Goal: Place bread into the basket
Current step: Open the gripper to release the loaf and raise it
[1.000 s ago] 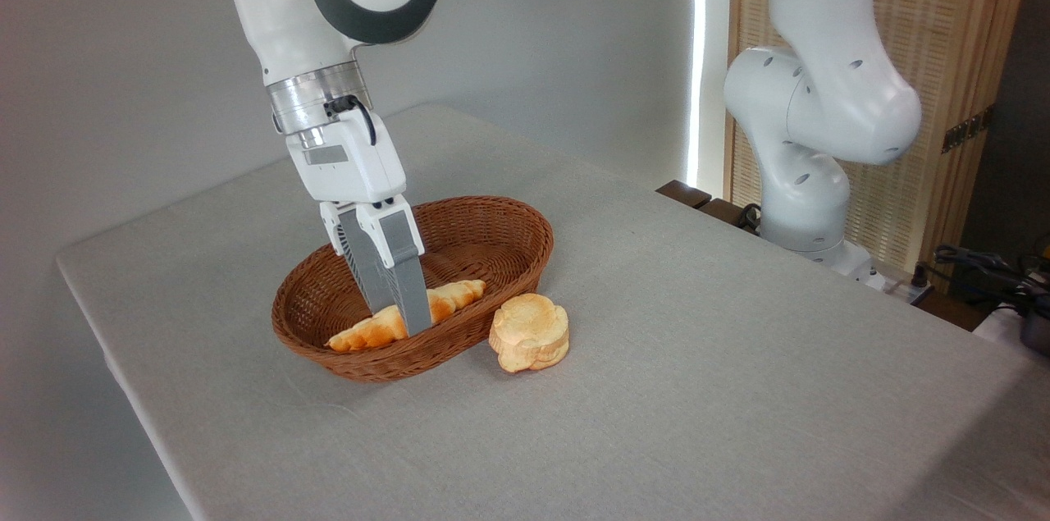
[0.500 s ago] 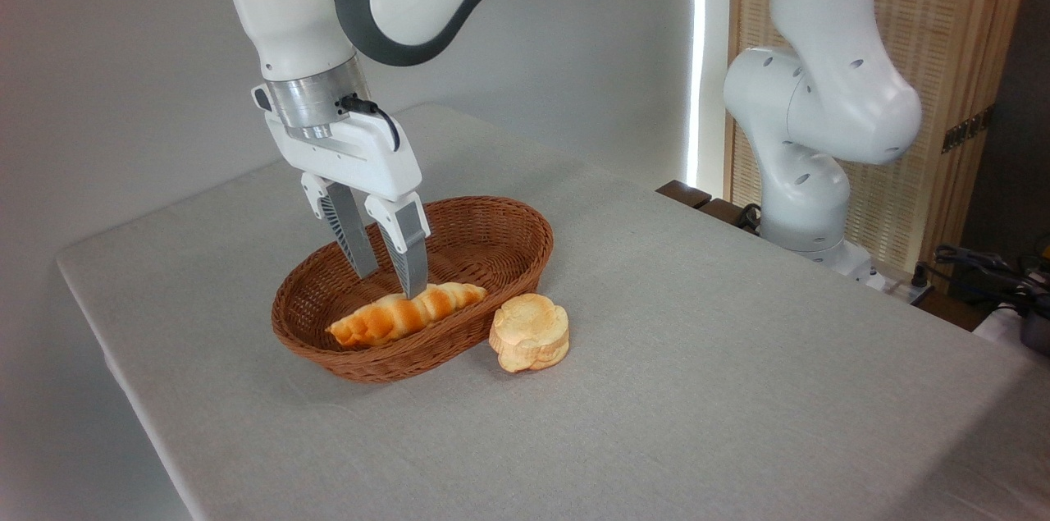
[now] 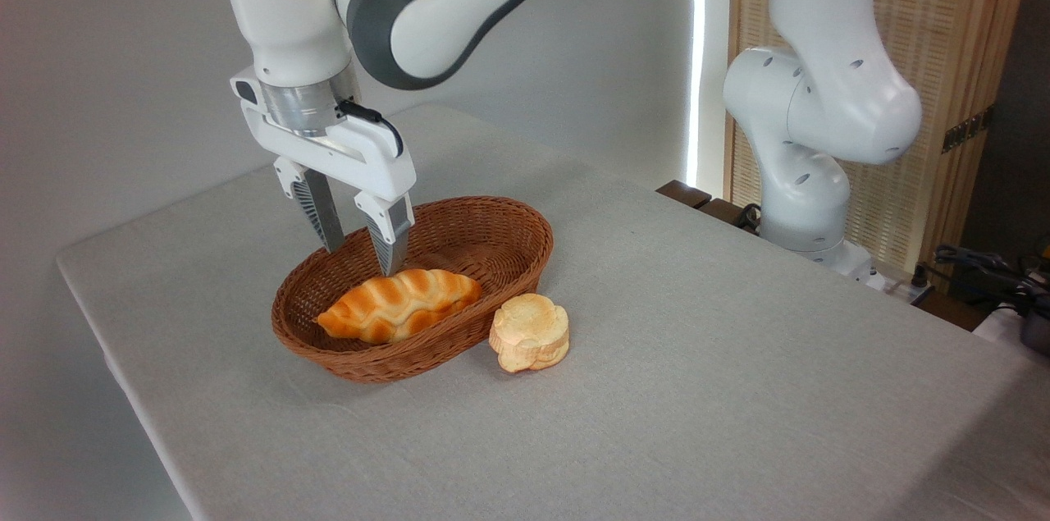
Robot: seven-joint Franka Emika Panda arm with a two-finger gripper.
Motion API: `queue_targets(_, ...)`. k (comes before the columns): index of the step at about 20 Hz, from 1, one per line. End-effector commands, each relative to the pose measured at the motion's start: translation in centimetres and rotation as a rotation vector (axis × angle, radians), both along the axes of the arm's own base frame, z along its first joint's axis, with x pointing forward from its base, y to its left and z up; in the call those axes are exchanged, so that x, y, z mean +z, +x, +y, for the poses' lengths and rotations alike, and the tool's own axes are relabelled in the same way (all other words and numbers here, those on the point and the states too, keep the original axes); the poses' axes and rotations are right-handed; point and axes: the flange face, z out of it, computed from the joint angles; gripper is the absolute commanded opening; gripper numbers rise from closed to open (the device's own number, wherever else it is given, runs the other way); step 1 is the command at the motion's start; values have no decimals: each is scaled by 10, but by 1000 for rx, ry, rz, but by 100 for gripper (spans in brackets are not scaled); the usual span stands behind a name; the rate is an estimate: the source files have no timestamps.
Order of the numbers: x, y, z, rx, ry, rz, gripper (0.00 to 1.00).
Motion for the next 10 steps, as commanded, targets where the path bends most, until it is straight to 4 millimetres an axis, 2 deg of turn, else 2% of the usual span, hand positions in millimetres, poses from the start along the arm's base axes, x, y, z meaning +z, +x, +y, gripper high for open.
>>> queue_targets(1,20,8,7,48,-64,-18,100)
queue_targets(2,29,11,15,57,-64,-29,100)
queue_targets(4,57,23,45,112,-80,-58,100)
queue_targets(5,69,25,52,114,-81,-58,100)
queue_targets(7,86,28,76,115,-66,-48,100)
queue_targets(9,103,18,93,-13,-41,-50,100)
queue_targets(10,119,7,101,-111,12,-78,100)
